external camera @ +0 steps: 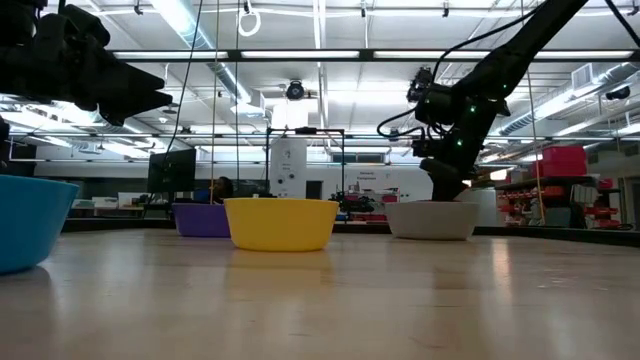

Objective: Nest bowls inside each other
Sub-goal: Stack the orange bowl on the gray bowl, then stack the yellow bowl on the orange bowl

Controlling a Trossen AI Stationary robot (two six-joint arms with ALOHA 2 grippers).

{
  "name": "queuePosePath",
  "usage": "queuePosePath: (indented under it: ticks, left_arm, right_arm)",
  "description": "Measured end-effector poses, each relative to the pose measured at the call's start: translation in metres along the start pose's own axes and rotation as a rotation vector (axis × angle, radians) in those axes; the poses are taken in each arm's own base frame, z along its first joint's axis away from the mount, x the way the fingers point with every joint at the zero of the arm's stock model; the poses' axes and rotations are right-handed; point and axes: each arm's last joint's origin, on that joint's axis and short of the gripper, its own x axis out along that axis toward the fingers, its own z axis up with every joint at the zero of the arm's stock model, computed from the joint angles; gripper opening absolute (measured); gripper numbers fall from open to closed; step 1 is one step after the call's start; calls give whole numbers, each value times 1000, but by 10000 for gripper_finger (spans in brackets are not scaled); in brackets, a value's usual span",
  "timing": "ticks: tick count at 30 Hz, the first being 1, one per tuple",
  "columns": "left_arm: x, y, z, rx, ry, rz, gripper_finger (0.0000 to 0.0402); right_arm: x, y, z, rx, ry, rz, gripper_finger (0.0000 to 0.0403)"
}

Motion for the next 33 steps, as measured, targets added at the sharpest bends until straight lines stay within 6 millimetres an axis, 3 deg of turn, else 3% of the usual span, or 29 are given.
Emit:
queuePosePath:
  ticks: [8,13,18,25,28,33]
  left_arm:
    - [0,1,-1,-12,10,15,233]
    - [0,1,-1,-9,14,17,233]
    - [0,1,-1,-8,13,40,233]
    - [0,1,-1,-7,13,42,233]
    - [0,1,-1,-6,12,42,233]
    - [0,1,-1,-7,10,42,233]
  right_arm:
    - [-3,-2,6,14,-31,-57,191]
    - [-7,9,11,5,-76,-1,233]
    - [-27,51,24,-45,-187,148,224]
    - [-55,136,33,-147,-206,395,205]
    - [-66,163,37,-162,-207,455,211]
    - [-57,193,42,-141,-148,528,218]
